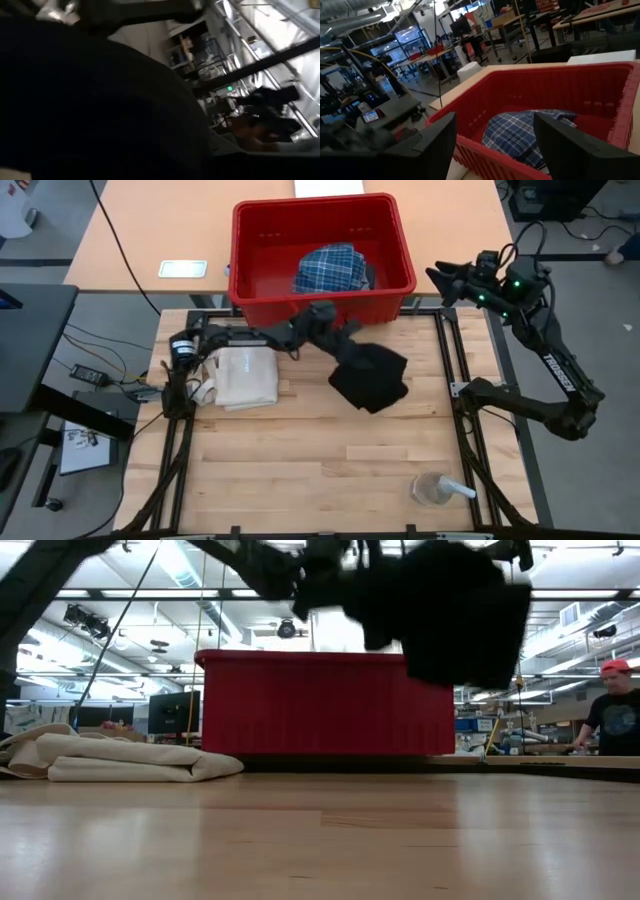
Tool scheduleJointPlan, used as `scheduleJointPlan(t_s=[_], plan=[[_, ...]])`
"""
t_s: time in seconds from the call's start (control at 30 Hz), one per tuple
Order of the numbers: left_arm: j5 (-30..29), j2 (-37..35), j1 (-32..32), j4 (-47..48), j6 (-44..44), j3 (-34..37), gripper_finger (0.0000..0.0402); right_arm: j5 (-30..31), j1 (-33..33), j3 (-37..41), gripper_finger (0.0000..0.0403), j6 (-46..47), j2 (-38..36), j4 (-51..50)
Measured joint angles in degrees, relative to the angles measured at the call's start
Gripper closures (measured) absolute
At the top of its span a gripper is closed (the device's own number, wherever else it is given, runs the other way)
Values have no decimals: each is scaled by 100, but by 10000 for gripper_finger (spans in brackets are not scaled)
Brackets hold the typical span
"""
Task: Fold laundry
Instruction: Remove the black shorts from the red laundry bin
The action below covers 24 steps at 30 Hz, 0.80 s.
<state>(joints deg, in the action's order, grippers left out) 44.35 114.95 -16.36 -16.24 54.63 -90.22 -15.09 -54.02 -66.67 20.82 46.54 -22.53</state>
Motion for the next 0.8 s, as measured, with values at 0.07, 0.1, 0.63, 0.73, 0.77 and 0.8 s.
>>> scheduleJointPlan(t_s=[0.07, 0.1, 0.63, 0.73, 0.77, 0.8], plan=[[3, 306, 31, -67, 2, 15, 369, 0, 0, 0, 133, 0, 6, 12], [0, 479, 43, -297, 24, 15, 369, 0, 2, 0, 133, 0, 14, 5], [-925, 2152, 404, -1998, 855, 18, 365, -114, 4, 0, 133, 122, 17, -138], [-1193, 2210, 415, -1572, 1164, 11, 337, -114, 4, 1, 133, 110, 17, -146], [-1279, 2206, 389, -1434, 1143, 2, 320, -114, 4, 1, 133, 109, 17, -144], [-1311, 2204, 372, -1366, 1130, 2, 301, -117, 4, 0, 133, 108, 17, -146]])
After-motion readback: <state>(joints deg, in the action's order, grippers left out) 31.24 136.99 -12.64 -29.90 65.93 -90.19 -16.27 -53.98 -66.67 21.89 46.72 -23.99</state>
